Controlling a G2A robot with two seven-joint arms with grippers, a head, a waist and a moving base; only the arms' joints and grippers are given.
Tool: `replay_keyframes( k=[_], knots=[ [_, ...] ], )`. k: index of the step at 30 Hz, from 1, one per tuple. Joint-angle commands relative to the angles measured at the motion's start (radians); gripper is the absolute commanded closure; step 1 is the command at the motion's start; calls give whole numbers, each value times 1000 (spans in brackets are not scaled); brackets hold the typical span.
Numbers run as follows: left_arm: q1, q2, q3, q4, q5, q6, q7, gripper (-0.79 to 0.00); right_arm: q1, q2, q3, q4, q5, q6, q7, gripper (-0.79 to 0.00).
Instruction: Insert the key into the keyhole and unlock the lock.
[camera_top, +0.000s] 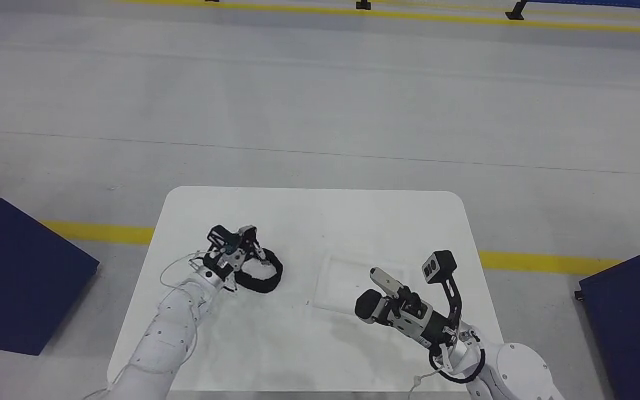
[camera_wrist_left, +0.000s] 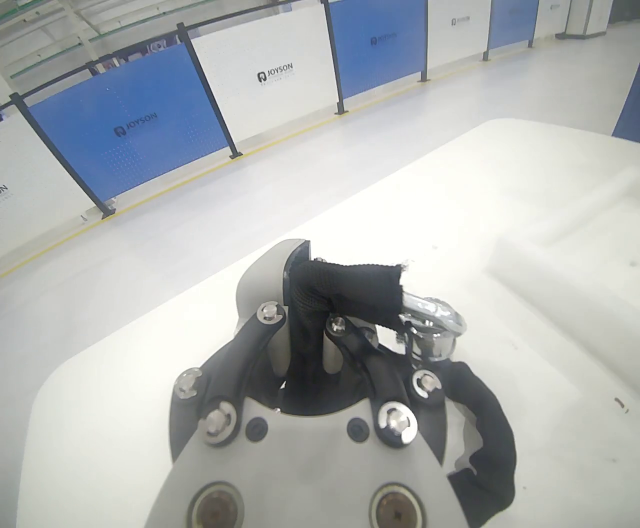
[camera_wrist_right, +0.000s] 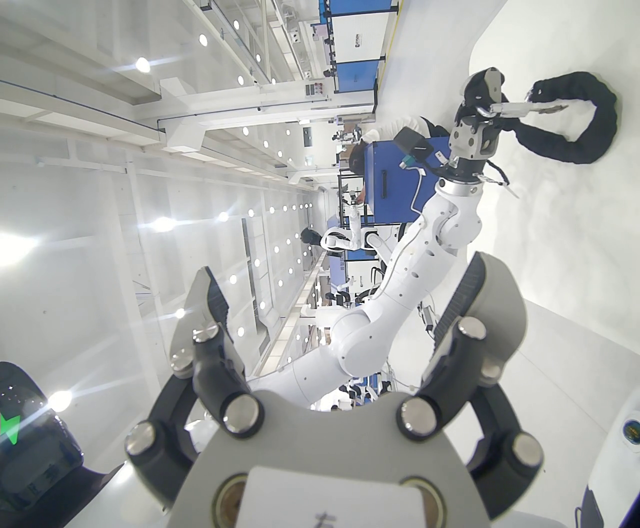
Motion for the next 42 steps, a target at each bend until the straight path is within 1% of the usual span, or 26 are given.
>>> replay_keyframes(
  k=[1,6,11,16,17,18,19,21,22,26,27,29,30,31,32,33,38,42],
  knots=[
    [-6,3,4,7,7,-8,-41,0,0,0,0,0,0,0,0,-785],
    [-25,13,7,11,12,-56,-185,0,0,0,0,0,0,0,0,-785],
    [-21,23,9,-19,16,-89,-272,0,0,0,0,0,0,0,0,-785],
    [-5,35,4,-71,5,-115,-326,0,0,0,0,0,0,0,0,-785],
    [-3,38,4,-83,9,-120,-341,-22,0,0,0,0,0,0,0,-785],
    [0,41,1,-96,10,-125,-354,-83,0,0,0,0,0,0,0,-785],
    [4,45,1,-111,18,-130,-369,-163,0,0,0,0,0,0,0,-785],
    [16,52,-4,-143,23,-142,-392,-225,0,0,0,0,0,0,0,-785],
    [23,56,-7,-160,23,-146,-402,-271,0,0,0,0,0,0,0,-785],
    [52,70,-19,-229,33,-173,-455,-376,0,0,0,0,0,0,0,-785],
    [61,74,-23,-246,31,-181,-467,-413,0,0,0,0,0,0,0,-785],
    [79,80,-31,-280,23,-197,-490,-573,0,0,0,0,0,0,0,-785],
    [87,83,-35,-298,21,-204,-500,-573,0,0,0,0,0,0,0,-785],
    [96,86,-39,-315,20,-210,-512,-690,0,0,0,0,0,0,0,-785],
    [105,89,-42,-333,19,-219,-523,-754,0,0,0,0,0,0,0,-785],
    [115,92,-48,-351,10,-227,-532,-785,0,0,0,0,0,0,0,-785],
    [181,103,-78,-472,-47,-233,-527,-785,0,0,0,0,0,0,0,-785],
    [270,109,-98,-631,-102,-200,-458,-785,0,0,0,0,0,0,0,-785]
  ],
)
